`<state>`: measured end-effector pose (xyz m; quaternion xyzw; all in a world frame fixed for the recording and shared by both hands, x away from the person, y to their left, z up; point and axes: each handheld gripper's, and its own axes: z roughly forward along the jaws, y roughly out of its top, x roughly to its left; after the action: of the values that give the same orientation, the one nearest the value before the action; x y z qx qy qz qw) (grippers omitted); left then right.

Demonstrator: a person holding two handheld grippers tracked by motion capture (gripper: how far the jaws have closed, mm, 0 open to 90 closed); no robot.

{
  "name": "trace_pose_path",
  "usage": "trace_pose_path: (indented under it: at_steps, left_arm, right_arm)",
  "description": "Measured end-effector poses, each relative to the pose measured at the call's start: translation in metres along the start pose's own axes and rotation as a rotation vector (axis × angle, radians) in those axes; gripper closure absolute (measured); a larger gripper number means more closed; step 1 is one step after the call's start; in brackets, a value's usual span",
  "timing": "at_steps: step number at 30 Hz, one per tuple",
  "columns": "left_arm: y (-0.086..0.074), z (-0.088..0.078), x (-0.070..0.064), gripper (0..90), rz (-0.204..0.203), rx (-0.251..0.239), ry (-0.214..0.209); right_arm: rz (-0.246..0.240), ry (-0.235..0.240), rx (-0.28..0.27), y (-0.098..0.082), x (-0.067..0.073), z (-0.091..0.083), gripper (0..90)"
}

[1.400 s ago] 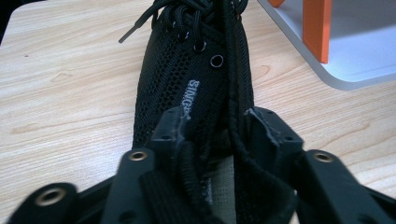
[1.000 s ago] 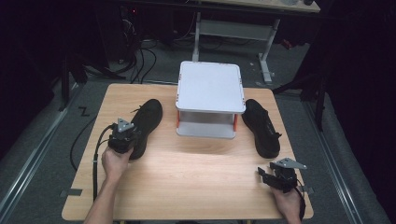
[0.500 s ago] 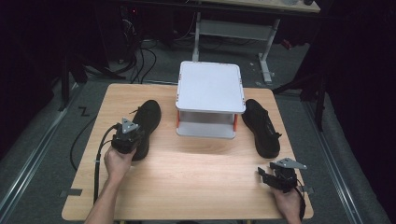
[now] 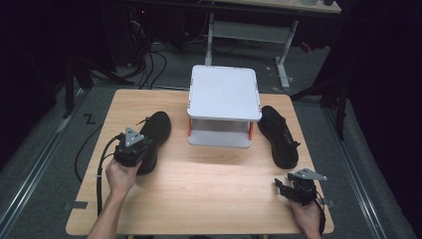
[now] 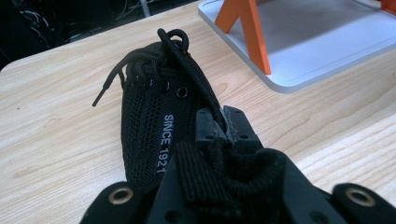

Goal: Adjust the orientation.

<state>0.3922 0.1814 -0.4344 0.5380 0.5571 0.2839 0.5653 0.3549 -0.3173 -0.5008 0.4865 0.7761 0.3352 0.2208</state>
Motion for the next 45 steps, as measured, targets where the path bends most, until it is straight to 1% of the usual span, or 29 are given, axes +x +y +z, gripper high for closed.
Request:
trace_pose_path:
  at_steps: [2, 4, 6, 11, 15, 19, 20, 22, 26, 27, 29, 31, 33, 37, 41, 45]
  left_arm:
    - [0.001, -0.002, 0.000, 85.8, 0.005, -0.003, -0.002]
    - [0.002, -0.005, -0.002, 85.8, 0.000, -0.011, -0.006]
    - [0.004, -0.009, -0.003, 85.8, -0.009, -0.008, -0.014]
    - [0.005, -0.012, -0.004, 85.8, -0.005, -0.007, -0.019]
    - [0.006, -0.016, -0.006, 85.8, -0.014, -0.016, -0.031]
    - [0.008, -0.025, -0.010, 85.8, -0.014, -0.017, -0.047]
    - [0.008, -0.025, -0.010, 85.8, -0.014, -0.017, -0.047]
    - [0.009, -0.029, -0.012, 85.8, -0.017, -0.019, -0.055]
    - [0.009, -0.044, -0.017, 85.7, -0.010, -0.024, -0.081]
    - [0.009, -0.044, -0.017, 85.8, -0.010, -0.024, -0.081]
    - [0.009, -0.049, -0.017, 85.8, -0.014, -0.028, -0.084]
    - [0.008, -0.055, -0.017, 85.8, -0.010, -0.029, -0.080]
    - [0.008, -0.057, -0.018, 85.8, -0.010, -0.032, -0.079]
    - [0.006, -0.067, -0.020, 85.8, -0.009, -0.037, -0.088]
    - [0.001, -0.075, -0.024, 85.8, -0.003, -0.037, -0.097]
    - [-0.006, -0.082, -0.027, 85.8, -0.004, -0.027, -0.107]
  right_arm:
    - [0.000, -0.001, 0.000, 0.000, 0.000, 0.000, 41.0]
    - [0.000, -0.001, 0.000, 0.000, 0.000, 0.000, 41.0]
    - [0.000, -0.001, 0.000, 0.000, 0.000, 0.000, 41.0]
    - [0.000, -0.001, 0.000, 0.000, 0.000, 0.000, 41.0]
    - [0.000, -0.001, 0.000, 0.000, 0.000, 0.000, 41.0]
    - [0.000, -0.001, 0.000, 0.000, 0.000, 0.000, 41.0]
    - [0.000, -0.001, 0.000, 0.000, 0.000, 0.000, 41.0]
    - [-0.001, -0.001, 0.000, 0.000, 0.000, 0.000, 41.0]
    - [-0.001, -0.001, 0.000, 0.000, 0.000, 0.000, 41.0]
    - [-0.001, -0.001, 0.000, 0.000, 0.000, 0.000, 41.0]
    - [0.000, -0.001, 0.000, 0.000, 0.000, 0.000, 41.0]
    - [0.000, -0.001, 0.000, 0.000, 0.000, 0.000, 41.1]
    - [0.000, -0.001, 0.000, 0.000, 0.000, 0.000, 41.2]
    - [0.000, 0.000, 0.000, 0.000, 0.000, 0.000, 41.2]
    - [0.000, 0.004, -0.001, 0.000, 0.000, 0.000, 42.6]
    - [-0.003, 0.015, -0.003, 0.000, 0.000, 0.000, 45.5]
